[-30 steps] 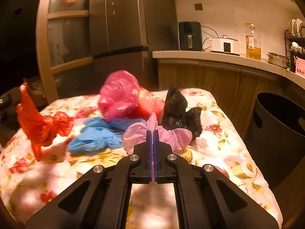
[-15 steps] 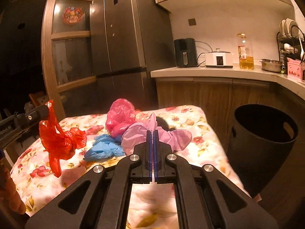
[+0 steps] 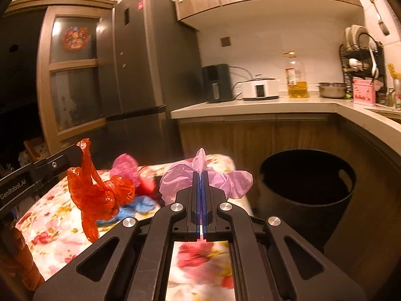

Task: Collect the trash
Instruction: 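Carry the red bag and purple glove in both tools over the black bin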

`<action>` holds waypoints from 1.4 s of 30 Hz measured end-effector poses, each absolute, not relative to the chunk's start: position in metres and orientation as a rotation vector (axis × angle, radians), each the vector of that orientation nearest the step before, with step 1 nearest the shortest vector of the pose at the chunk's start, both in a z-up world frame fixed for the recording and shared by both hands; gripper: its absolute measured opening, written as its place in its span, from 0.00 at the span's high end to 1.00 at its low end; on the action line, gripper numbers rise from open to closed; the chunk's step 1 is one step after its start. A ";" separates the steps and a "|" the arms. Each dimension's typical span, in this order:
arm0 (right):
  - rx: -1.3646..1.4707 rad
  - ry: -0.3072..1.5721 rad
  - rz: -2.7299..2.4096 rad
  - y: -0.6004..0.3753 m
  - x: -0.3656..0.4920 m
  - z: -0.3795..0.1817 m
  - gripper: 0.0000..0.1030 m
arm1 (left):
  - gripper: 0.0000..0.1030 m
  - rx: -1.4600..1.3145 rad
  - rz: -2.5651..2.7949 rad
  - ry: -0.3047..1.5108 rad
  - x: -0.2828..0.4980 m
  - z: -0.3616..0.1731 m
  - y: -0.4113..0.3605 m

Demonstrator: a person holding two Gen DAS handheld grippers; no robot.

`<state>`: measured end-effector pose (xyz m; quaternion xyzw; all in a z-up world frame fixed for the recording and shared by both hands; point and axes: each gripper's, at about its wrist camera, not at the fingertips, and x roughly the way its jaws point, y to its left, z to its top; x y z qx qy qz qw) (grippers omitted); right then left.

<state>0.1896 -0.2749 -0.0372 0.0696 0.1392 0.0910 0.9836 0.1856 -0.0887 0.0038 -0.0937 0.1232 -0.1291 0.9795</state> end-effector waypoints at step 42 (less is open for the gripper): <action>0.228 0.253 -0.135 -0.430 0.250 -0.030 0.98 | 1.00 -0.113 -0.702 0.200 0.299 0.038 -0.292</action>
